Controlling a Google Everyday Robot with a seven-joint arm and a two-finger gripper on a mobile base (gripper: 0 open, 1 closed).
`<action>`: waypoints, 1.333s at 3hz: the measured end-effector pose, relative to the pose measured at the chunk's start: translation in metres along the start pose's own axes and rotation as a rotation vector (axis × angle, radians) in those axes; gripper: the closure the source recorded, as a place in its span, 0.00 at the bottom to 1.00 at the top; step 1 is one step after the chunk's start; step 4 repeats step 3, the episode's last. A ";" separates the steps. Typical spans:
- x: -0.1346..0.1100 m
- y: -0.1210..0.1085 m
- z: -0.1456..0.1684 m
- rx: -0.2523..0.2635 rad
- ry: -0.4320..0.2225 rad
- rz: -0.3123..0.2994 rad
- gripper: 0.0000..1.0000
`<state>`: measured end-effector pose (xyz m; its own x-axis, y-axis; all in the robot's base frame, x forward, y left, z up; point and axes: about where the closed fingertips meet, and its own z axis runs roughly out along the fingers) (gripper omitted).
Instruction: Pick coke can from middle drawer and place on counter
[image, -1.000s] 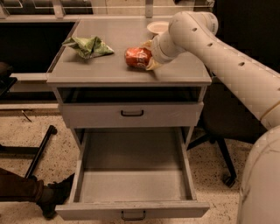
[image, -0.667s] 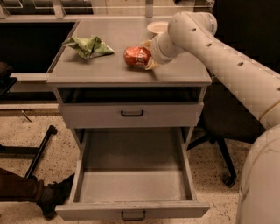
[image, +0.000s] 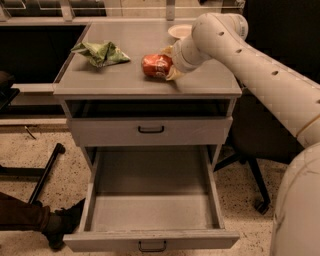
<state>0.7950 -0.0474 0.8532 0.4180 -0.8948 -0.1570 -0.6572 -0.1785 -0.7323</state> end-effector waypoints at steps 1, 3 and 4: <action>0.000 0.000 0.000 0.000 0.000 0.000 0.12; 0.000 0.000 0.000 0.000 0.000 0.000 0.00; 0.000 0.000 0.000 0.000 0.000 0.000 0.00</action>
Offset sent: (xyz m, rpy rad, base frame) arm 0.0000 0.0000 0.0000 0.0000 0.0000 0.0000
